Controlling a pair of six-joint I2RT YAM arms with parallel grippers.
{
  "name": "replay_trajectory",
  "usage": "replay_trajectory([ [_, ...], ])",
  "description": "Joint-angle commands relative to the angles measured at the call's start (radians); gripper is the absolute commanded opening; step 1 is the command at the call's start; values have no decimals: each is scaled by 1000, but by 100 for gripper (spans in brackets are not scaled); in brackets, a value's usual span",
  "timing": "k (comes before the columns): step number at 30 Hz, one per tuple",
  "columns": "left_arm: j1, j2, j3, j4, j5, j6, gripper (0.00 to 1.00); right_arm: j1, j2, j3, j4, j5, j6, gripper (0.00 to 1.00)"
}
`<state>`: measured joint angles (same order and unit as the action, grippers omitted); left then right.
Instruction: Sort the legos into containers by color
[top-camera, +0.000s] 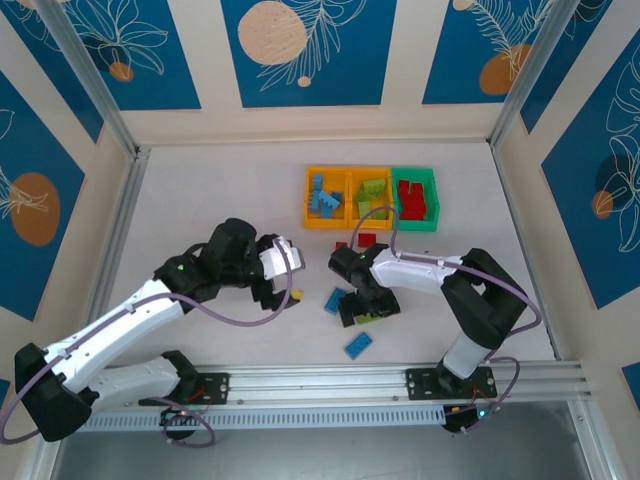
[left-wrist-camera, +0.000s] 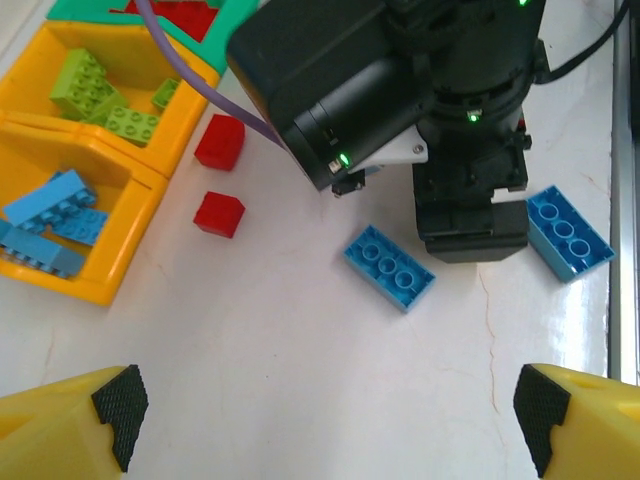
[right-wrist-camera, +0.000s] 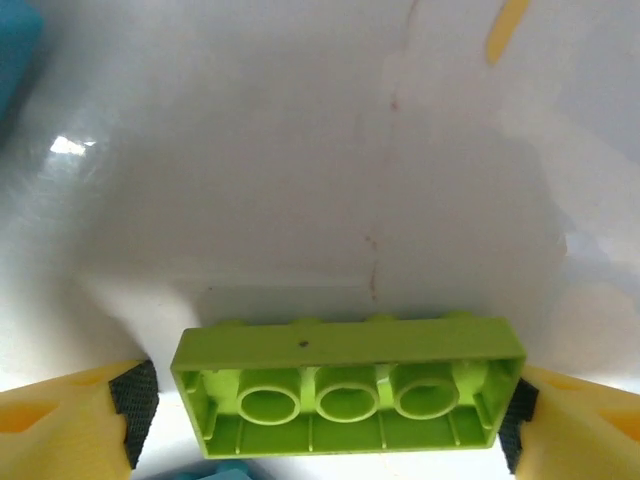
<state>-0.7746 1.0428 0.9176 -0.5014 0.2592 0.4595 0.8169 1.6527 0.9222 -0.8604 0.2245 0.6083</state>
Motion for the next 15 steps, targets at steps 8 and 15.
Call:
replay_trajectory([
  [8,-4,16,-9,54,49,25,96,-8,-62,-28,-2,33,42,65],
  [15,-3,12,-8,76,68,5,97,-142,-293,38,51,19,-1,60],
])
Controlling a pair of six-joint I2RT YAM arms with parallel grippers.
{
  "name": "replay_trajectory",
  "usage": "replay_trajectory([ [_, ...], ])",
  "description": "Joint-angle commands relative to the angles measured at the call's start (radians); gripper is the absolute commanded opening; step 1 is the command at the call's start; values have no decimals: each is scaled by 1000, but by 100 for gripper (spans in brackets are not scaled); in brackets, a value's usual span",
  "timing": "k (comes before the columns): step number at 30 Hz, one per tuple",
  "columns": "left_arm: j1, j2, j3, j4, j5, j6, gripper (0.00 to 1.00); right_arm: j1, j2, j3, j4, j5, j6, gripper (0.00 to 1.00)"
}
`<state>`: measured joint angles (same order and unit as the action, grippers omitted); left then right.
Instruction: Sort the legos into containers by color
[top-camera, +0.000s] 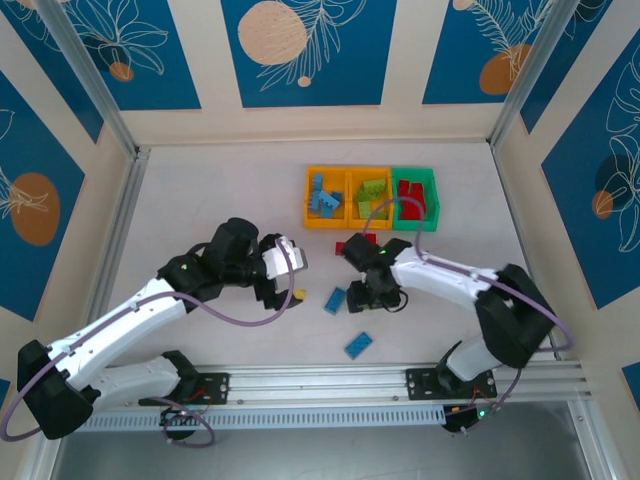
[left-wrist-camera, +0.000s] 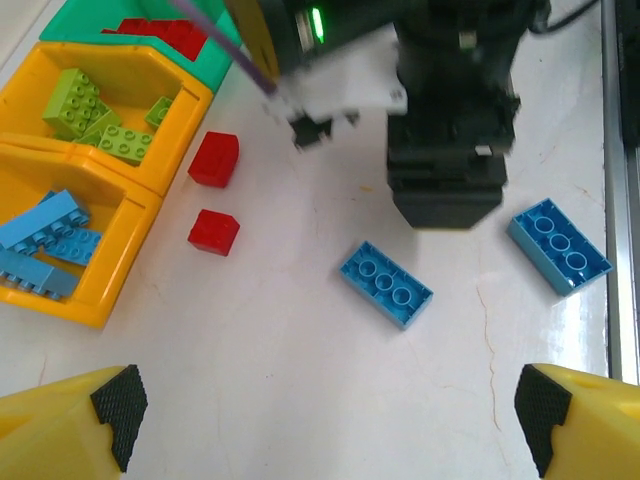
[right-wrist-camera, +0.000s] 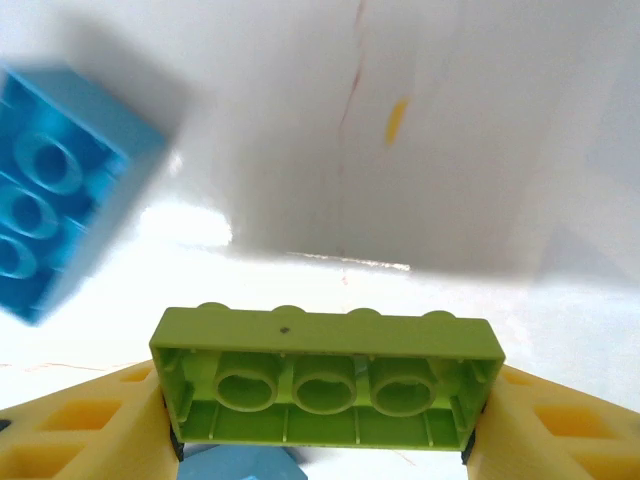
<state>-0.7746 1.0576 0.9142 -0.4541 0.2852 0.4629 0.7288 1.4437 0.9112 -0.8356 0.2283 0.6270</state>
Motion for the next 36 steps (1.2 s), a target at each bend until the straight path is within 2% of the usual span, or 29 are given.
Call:
replay_trajectory([
  [1,-5,0,-5,42,43,-5,97,-91,-102,68,50,19,-40,60],
  [4,-4,16,3,83,37,-37,97,-216,-94,136,126,-7,-86,60],
  [7,-6,41,12,129,10,-114,98,-311,0,261,163,-15,-124,58],
  [12,-13,80,17,186,-55,-283,100,-378,247,500,166,5,-178,58],
  [16,-23,91,-4,299,-125,-432,100,-404,415,670,141,32,-188,59],
  [19,-28,109,1,336,-141,-470,100,-421,513,772,110,45,-188,65],
  [23,-38,140,37,319,-154,-479,100,-426,581,876,69,3,-229,80],
  [26,-49,164,70,257,-155,-462,100,-427,549,896,50,6,-238,84],
  [30,-60,193,99,191,-176,-463,100,-435,436,836,63,-18,-212,85],
  [36,-97,276,153,103,-221,-564,100,-440,160,622,114,-44,-161,85],
])
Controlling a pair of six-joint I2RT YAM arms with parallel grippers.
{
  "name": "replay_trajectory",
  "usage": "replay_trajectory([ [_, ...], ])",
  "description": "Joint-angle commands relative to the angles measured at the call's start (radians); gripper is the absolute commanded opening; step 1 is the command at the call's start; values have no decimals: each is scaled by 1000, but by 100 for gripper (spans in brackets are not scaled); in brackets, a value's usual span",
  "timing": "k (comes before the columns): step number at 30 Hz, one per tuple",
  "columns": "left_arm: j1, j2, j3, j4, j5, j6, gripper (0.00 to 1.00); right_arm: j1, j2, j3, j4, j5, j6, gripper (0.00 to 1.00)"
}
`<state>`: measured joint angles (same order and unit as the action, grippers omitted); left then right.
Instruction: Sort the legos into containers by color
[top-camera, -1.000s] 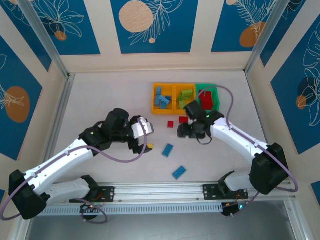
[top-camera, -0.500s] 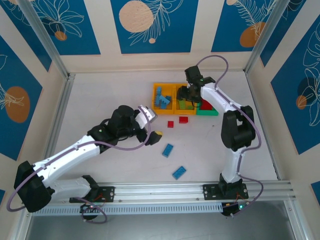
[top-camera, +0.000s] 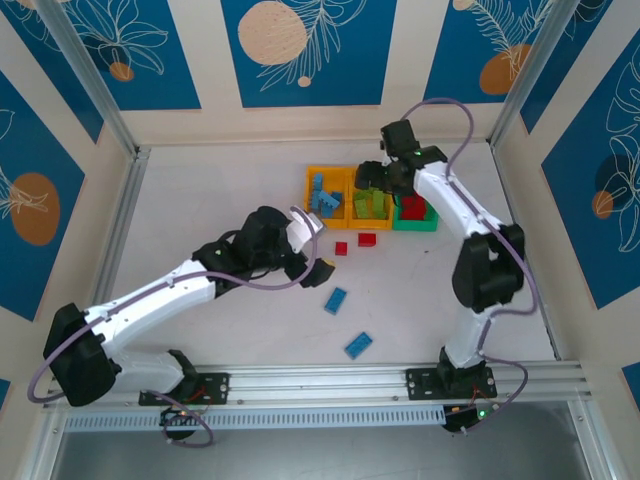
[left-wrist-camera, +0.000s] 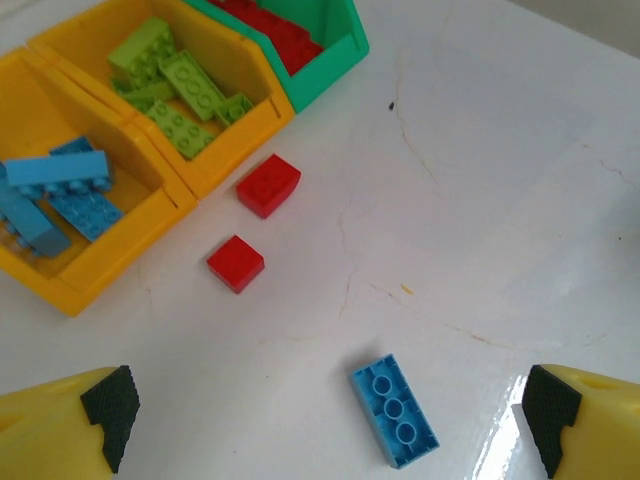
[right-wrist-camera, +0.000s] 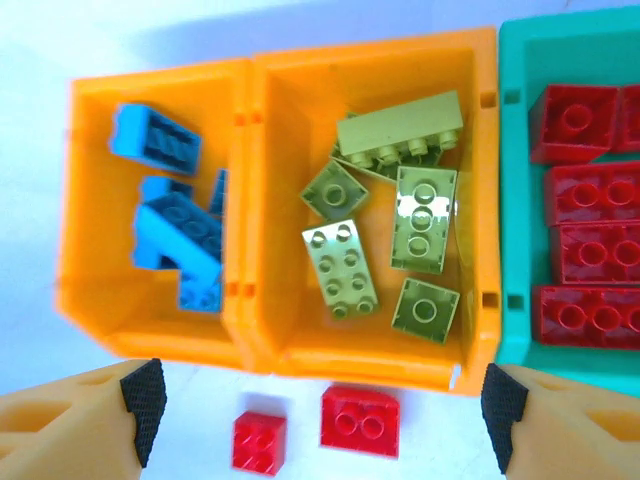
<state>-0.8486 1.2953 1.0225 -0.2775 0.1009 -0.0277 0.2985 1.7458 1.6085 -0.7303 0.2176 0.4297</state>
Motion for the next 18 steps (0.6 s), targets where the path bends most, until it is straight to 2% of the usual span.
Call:
replay_trajectory([
  [1,-29,60,61,-95,-48,-122,99,-13,-199,-122,19,-34,48,85],
  [7,-71,267,208,-319,-70,-384,87,-37,-476,-363,19,-24,112,86],
  [12,-145,437,284,-384,-37,-368,86,-65,-610,-496,-3,0,136,86],
  [18,-158,605,380,-475,-59,-357,85,-96,-631,-528,-25,1,144,86],
])
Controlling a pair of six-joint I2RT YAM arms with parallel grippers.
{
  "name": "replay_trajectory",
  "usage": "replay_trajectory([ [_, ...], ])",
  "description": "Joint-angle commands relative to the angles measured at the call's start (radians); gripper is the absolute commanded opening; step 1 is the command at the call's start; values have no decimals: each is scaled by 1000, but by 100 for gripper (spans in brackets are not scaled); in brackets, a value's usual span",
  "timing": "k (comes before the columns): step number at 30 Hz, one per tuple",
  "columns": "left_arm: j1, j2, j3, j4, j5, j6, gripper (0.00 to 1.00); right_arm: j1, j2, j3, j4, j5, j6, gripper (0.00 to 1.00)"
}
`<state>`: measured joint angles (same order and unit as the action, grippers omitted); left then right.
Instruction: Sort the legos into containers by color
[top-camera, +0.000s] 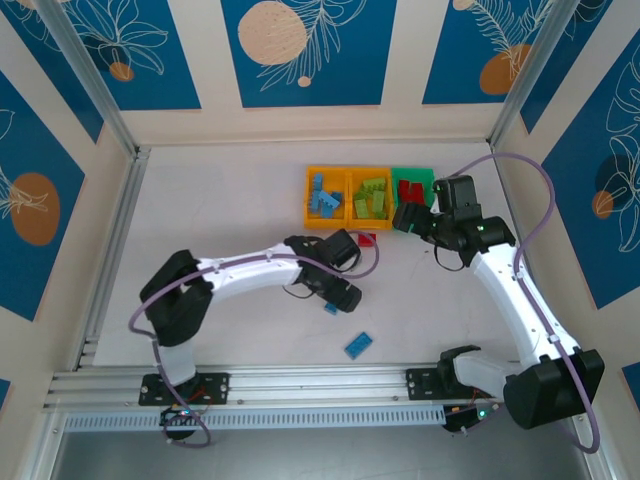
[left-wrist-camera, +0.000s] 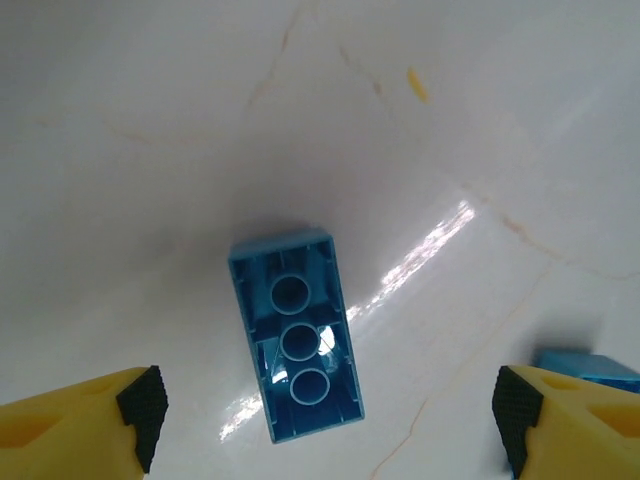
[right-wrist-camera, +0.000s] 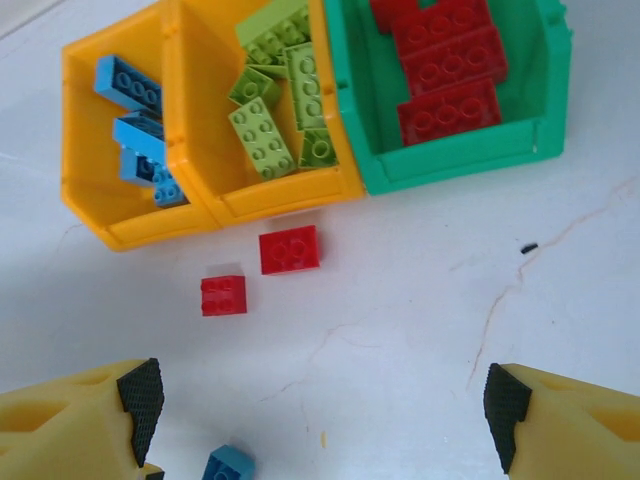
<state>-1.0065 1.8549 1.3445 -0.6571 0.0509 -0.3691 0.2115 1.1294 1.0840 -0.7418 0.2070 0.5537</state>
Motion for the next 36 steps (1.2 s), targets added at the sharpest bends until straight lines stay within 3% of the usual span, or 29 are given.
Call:
replay_trajectory([
  [1,0,73,77,-113,-18,-12,84,-10,-13,-3,-13,15,19,86],
  [13,-1,191,105,-88,-24,-7,48,-20,-9,7,-25,19,13,86],
  [22,16,87,58,-39,-61,-4,29,-21,-17,11,-31,-9,25,86],
  [30,165,-17,172,-5,-129,10,25,6,-48,53,-64,-237,68,86],
  [36,315,129,454,27,-180,4,24,93,-60,49,-58,-263,112,86],
])
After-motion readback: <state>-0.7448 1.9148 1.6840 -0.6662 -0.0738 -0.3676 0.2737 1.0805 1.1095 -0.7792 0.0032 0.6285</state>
